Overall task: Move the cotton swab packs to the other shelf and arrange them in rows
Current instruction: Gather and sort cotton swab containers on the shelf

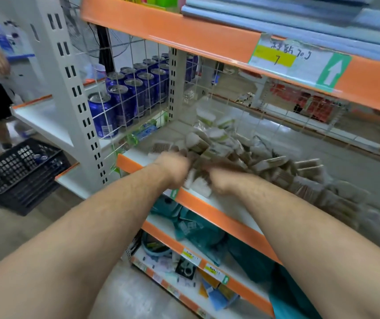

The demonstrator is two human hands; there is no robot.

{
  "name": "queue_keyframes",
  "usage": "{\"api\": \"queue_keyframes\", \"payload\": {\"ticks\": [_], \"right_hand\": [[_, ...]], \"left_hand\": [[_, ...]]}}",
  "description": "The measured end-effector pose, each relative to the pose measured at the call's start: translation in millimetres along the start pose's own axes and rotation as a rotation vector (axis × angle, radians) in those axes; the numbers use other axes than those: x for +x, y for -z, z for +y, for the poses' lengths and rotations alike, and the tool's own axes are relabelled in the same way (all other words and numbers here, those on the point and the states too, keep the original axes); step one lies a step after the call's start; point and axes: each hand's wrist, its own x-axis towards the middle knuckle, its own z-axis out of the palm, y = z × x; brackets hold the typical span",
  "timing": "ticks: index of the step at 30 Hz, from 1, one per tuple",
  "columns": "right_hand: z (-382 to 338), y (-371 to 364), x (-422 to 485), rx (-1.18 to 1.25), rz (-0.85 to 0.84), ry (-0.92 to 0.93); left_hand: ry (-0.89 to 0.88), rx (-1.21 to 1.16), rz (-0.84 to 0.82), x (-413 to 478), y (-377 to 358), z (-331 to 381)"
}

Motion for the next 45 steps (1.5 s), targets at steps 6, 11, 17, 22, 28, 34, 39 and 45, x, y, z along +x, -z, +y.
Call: {"api": "queue_keyframes", "payload": {"ticks": [6, 11, 17, 22, 28, 34, 39, 45], "right_hand": [[8.2, 1.2, 7.9, -0.154, 0.019, 0.01], [18.2, -8.3, 11.5, -0.146, 0.064, 0.037], [15.9, 0.8, -2.4, -0.117, -0.032, 0.04], [24.9, 18.9, -18.5, 0.042, -0.052, 0.051], [50.2, 51.1, -30.9, 0.355, -0.033, -0.013], [61.0, 58.3, -37.9, 0.436, 0.049, -0.085], [66.5, 58.6, -40.8, 0.526, 0.063, -0.131], [67.5, 58.2, -45.1, 0.485, 0.065, -0.117]], "left_hand": [[0.03, -0.135, -0.052, 7.5, -7.5, -10.4], [0.038, -0.227, -0.104, 7.0, -5.7, -10.1], [-0.052, -0.177, -0.118, 4.6, -5.9, -8.9], [0.025, -0.398, 0.002, 4.1, 13.1, -3.1], [0.199, -0.871, 0.044, 5.7, 35.1, -4.5], [0.227, -1.158, -0.009, 2.7, 42.7, 5.0], [0.214, -1.255, -0.034, 0.7, 47.6, 9.5], [0.149, -1.235, -0.037, -1.5, 47.5, 9.7]]}}
